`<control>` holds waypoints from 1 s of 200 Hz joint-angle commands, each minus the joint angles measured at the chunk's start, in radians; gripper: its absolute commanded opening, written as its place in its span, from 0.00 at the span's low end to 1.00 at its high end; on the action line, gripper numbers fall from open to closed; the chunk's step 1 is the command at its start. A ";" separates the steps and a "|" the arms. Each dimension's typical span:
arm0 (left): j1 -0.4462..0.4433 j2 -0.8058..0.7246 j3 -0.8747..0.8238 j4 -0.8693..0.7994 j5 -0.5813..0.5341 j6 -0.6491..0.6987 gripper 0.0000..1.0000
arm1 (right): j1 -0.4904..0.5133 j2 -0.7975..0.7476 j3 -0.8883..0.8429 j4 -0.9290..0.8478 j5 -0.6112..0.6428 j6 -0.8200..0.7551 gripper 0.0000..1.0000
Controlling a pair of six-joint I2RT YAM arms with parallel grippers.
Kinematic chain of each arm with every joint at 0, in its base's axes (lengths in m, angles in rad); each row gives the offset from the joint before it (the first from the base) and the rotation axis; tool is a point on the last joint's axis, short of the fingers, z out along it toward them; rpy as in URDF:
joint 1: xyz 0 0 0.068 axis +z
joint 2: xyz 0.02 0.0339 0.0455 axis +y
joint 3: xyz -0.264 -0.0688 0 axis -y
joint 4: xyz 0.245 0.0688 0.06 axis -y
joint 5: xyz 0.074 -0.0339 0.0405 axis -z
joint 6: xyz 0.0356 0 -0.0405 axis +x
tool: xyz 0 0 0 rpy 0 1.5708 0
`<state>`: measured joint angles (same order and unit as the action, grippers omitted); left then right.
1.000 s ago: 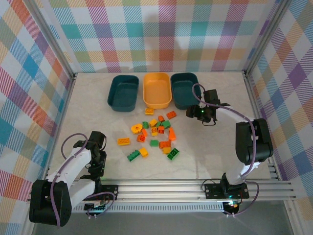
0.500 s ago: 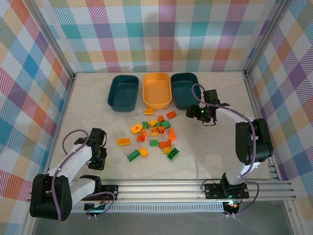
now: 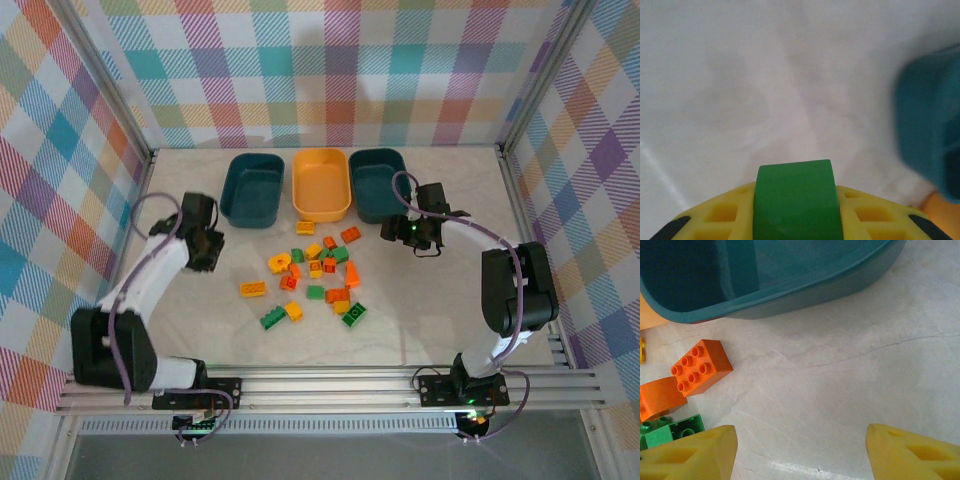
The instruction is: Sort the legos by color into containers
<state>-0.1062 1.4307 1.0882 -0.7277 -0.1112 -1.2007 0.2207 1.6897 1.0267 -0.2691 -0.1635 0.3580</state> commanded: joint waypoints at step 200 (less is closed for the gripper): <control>-0.056 0.751 0.971 -0.155 -0.106 0.757 0.94 | 0.008 -0.046 -0.004 0.026 0.041 -0.008 0.71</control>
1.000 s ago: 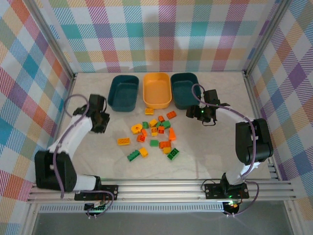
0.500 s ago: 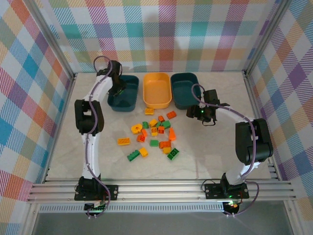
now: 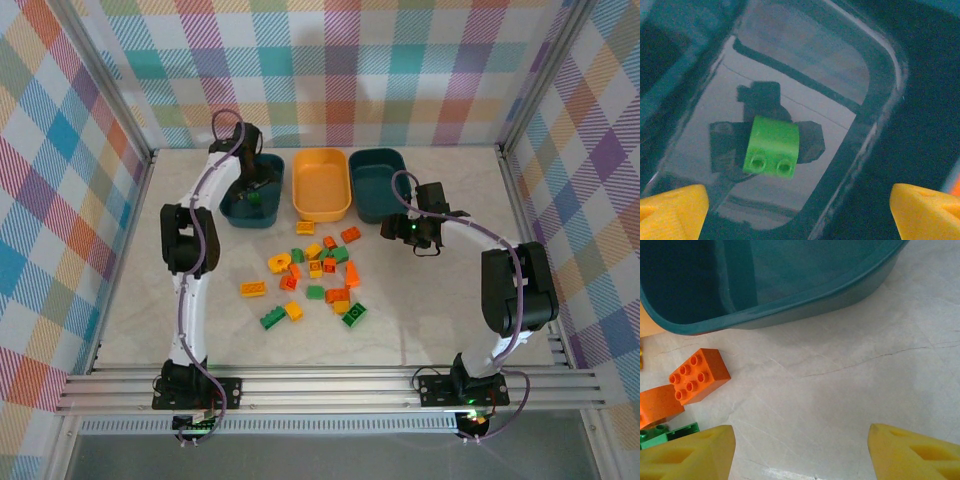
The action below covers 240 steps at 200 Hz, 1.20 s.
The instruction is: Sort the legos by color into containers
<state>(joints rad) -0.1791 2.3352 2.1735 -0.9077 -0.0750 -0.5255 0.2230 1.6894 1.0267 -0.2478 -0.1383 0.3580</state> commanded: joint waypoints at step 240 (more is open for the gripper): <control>0.098 -0.319 -0.621 0.490 0.307 0.098 1.00 | 0.385 -0.022 0.083 -0.233 0.147 0.105 0.68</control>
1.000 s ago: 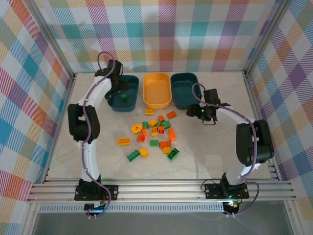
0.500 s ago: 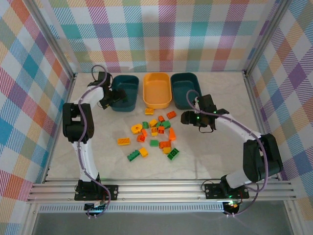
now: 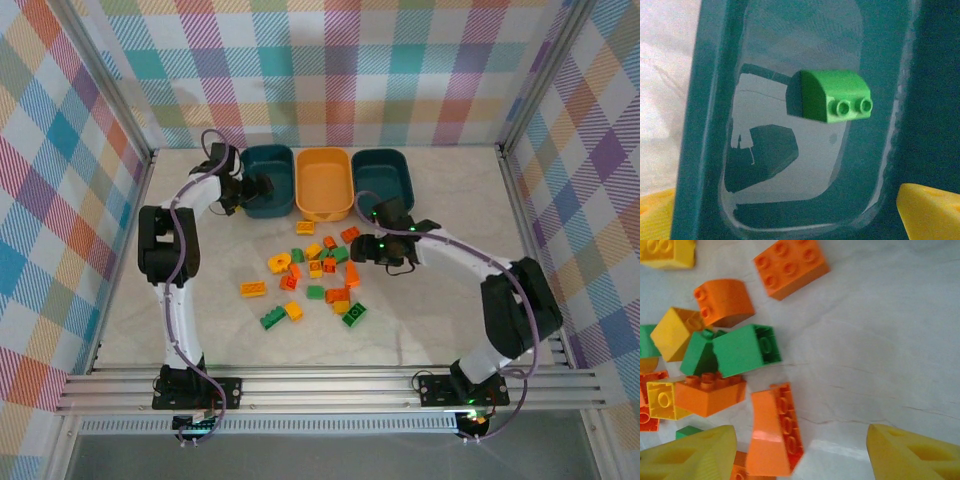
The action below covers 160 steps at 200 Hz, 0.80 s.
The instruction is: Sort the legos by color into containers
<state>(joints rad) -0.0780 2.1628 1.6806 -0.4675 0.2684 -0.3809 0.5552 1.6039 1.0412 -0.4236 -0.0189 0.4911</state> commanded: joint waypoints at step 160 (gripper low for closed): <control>-0.036 -0.926 -1.020 0.291 0.022 -0.335 1.00 | 0.144 0.227 0.089 -0.112 0.198 -0.048 0.40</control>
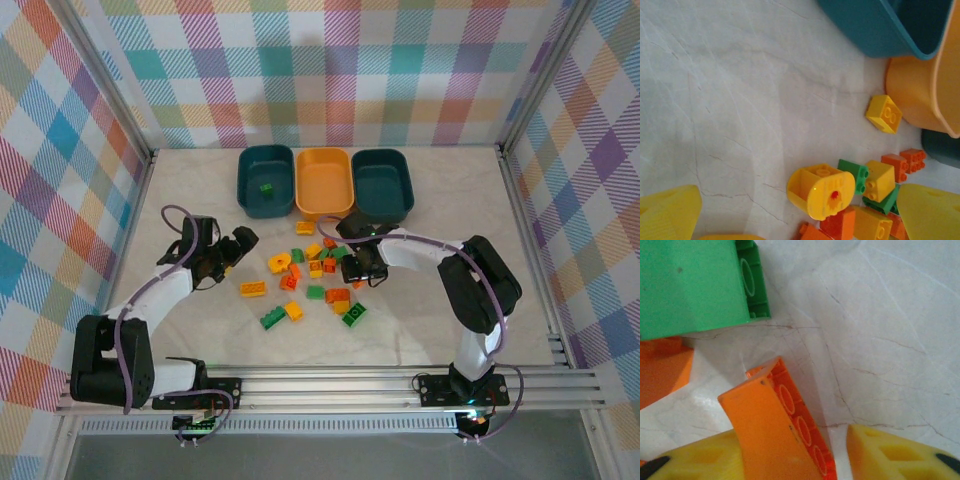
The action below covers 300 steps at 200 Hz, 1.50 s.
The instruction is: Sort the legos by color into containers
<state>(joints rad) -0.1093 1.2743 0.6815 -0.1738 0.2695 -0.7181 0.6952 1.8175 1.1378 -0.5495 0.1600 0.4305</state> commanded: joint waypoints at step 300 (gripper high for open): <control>-0.057 0.000 0.003 -0.303 0.008 -0.085 1.00 | -0.398 0.332 0.827 -0.140 0.000 -0.212 0.57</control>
<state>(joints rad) -0.1501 1.2549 0.6483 -0.4007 0.2943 -0.7788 0.3012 2.3089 2.0449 -0.7372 0.1795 0.2241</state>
